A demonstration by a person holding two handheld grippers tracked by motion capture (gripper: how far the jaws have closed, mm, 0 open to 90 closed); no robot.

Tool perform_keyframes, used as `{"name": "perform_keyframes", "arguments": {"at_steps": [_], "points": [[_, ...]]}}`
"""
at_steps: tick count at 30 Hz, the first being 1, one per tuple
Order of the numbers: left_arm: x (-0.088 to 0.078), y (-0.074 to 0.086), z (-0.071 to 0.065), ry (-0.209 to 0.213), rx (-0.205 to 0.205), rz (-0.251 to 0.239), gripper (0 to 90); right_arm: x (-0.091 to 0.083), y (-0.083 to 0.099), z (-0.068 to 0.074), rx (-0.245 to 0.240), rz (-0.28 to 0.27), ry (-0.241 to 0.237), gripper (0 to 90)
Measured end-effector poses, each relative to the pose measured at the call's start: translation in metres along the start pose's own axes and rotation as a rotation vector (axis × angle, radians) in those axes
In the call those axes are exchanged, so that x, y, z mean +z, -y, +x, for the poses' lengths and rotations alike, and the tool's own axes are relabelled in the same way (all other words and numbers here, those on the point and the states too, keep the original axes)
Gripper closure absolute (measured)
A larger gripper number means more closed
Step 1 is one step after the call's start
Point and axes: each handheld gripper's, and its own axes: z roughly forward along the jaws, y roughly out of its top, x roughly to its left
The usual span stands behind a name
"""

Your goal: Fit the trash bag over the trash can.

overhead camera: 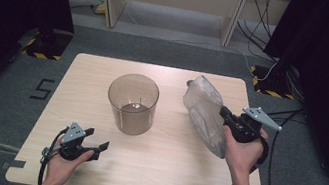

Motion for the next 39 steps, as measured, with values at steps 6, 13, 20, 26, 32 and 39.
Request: {"name": "perform_keyframes", "arguments": {"at_steps": [6,13,20,26,32,39], "points": [[0.0,0.0,-0.001,0.002,0.004,-0.002,18.6,0.001,-0.013,0.006,0.006,-0.04,-0.011,90.0],[0.0,0.0,-0.001,0.005,0.005,-0.008,18.8,0.008,-0.031,0.02,-0.01,-0.064,-0.031,90.0],[-0.001,0.0,-0.001,0.009,0.006,-0.012,19.6,0.015,-0.043,0.032,-0.017,-0.093,-0.041,90.0],[-0.001,-0.001,-0.001,0.011,0.009,-0.011,19.6,0.019,-0.053,0.038,-0.019,-0.115,-0.045,90.0],[-0.001,-0.001,-0.001,0.012,0.007,-0.017,19.6,0.023,-0.06,0.044,-0.01,-0.143,-0.056,90.0],[-0.001,-0.001,-0.001,0.013,0.011,-0.017,19.6,0.029,-0.07,0.052,-0.003,-0.172,-0.061,90.0]]}}
